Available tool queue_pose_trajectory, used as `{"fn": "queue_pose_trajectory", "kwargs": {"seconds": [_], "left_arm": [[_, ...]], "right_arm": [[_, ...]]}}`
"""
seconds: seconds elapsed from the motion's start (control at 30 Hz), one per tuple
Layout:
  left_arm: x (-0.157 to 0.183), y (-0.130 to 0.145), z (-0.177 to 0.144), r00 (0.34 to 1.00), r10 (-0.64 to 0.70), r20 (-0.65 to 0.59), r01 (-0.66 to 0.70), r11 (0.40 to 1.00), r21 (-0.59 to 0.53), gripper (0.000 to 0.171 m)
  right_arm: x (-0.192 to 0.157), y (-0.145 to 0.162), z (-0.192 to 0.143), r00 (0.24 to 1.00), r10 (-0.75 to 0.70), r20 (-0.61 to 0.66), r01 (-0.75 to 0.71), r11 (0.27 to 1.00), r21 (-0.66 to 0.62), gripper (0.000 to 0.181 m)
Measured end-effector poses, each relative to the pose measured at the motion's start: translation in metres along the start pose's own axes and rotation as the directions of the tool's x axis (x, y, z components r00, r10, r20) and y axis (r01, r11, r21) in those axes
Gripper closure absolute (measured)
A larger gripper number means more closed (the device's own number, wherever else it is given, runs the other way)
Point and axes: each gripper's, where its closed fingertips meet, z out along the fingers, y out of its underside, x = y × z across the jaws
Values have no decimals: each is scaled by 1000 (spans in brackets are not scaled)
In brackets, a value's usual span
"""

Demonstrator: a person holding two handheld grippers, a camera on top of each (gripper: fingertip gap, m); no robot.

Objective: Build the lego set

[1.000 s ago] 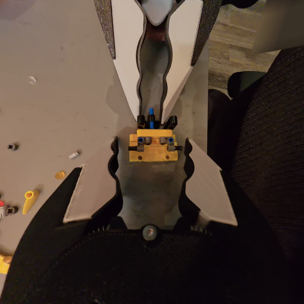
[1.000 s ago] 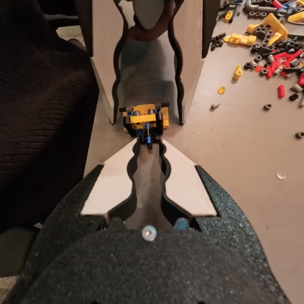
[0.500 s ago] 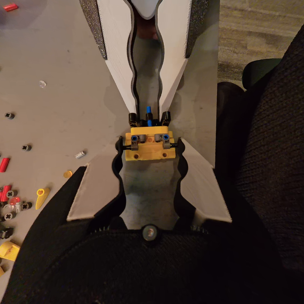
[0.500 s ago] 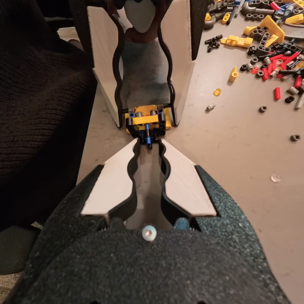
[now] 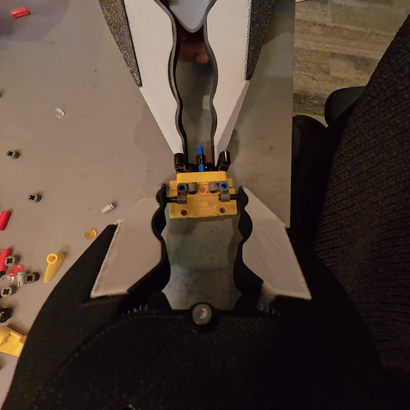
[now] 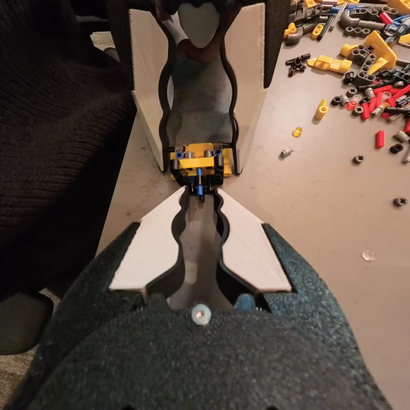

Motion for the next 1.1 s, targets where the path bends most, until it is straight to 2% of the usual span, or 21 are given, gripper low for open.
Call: {"fn": "queue_pose_trajectory", "kwargs": {"seconds": [0.17, 0.33, 0.5, 0.73, 1.1], "left_arm": [[0, 0, 0, 1000, 0, 3, 0, 1000, 5, 108], [0, 0, 0, 1000, -1, 8, 1, 1000, 15, 109], [0, 0, 0, 1000, -1, 3, 0, 1000, 15, 109], [0, 0, 0, 1000, -2, 10, 2, 1000, 20, 108], [0, 1, 0, 1000, -13, 4, 13, 1000, 18, 106]], "right_arm": [[1, -1, 0, 995, 89, 47, -89, 996, 2, 162], [0, -1, 1, 1000, -14, 3, 14, 1000, 0, 162], [2, -3, 2, 996, 59, 65, -59, 998, 2, 163], [3, -4, 2, 994, 68, 89, -69, 998, 7, 164], [4, -5, 2, 995, 92, 34, -93, 995, 26, 164]]}}
